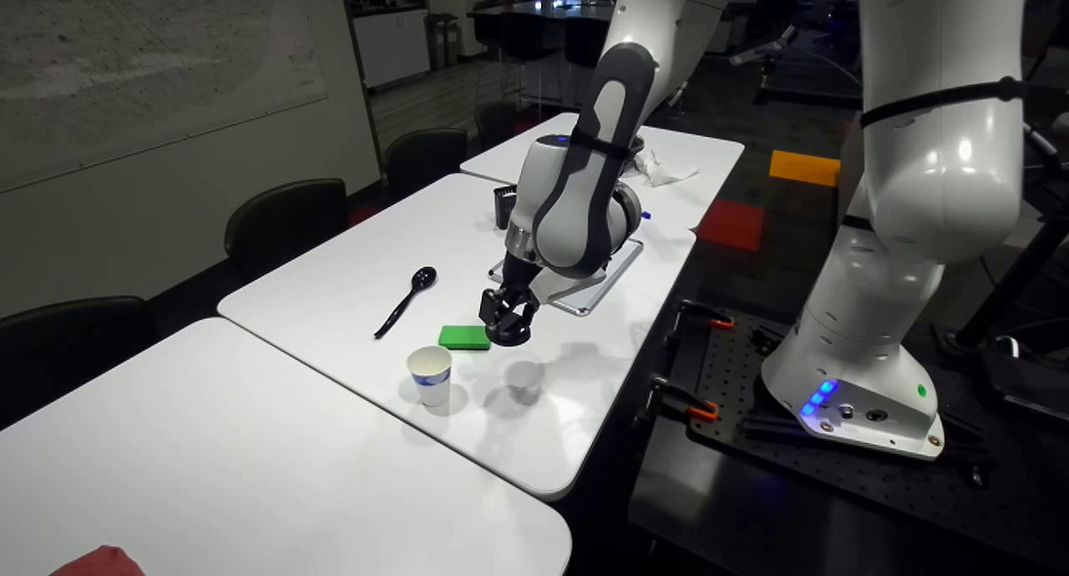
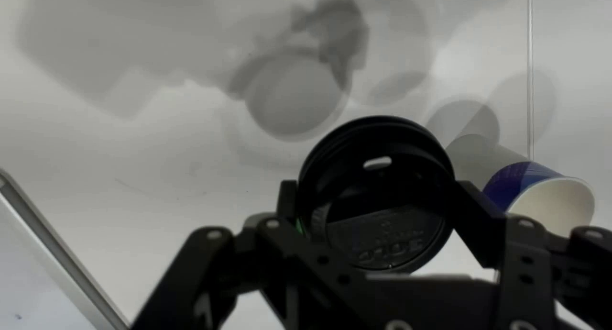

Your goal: Pick up the black lid from the cup and put it on the table.

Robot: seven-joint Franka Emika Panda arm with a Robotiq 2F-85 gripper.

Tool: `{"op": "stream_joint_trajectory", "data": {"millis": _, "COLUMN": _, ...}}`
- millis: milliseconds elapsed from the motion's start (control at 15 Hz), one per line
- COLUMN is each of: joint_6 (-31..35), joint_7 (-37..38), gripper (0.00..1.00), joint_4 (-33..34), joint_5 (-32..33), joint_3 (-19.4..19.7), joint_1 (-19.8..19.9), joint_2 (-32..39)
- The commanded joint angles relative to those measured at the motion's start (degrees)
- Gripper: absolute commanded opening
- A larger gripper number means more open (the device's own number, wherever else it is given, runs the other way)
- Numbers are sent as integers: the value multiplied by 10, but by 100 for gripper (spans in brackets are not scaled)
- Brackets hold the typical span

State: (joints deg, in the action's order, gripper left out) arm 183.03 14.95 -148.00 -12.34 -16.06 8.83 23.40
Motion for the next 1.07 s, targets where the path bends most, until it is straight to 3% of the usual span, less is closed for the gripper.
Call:
{"op": "stream_joint_trajectory", "data": {"millis": 0, "joint_6": -8, "joint_7": -8, "gripper": 83, "joint_4": 17, "joint_5": -13, "joint_3": -11, "joint_1": 52, "joint_2": 37}}
{"op": "stream_joint_trajectory", "data": {"millis": 400, "joint_6": -18, "joint_7": 4, "gripper": 81, "joint_4": 37, "joint_5": -17, "joint_3": 41, "joint_1": 45, "joint_2": 80}}
{"op": "stream_joint_trajectory", "data": {"millis": 733, "joint_6": -29, "joint_7": 19, "gripper": 79, "joint_4": 61, "joint_5": -25, "joint_3": 115, "joint_1": -14, "joint_2": 109}}
{"op": "stream_joint_trajectory", "data": {"millis": 1000, "joint_6": -32, "joint_7": 25, "gripper": 87, "joint_4": 78, "joint_5": -28, "joint_3": 140, "joint_1": -43, "joint_2": 125}}
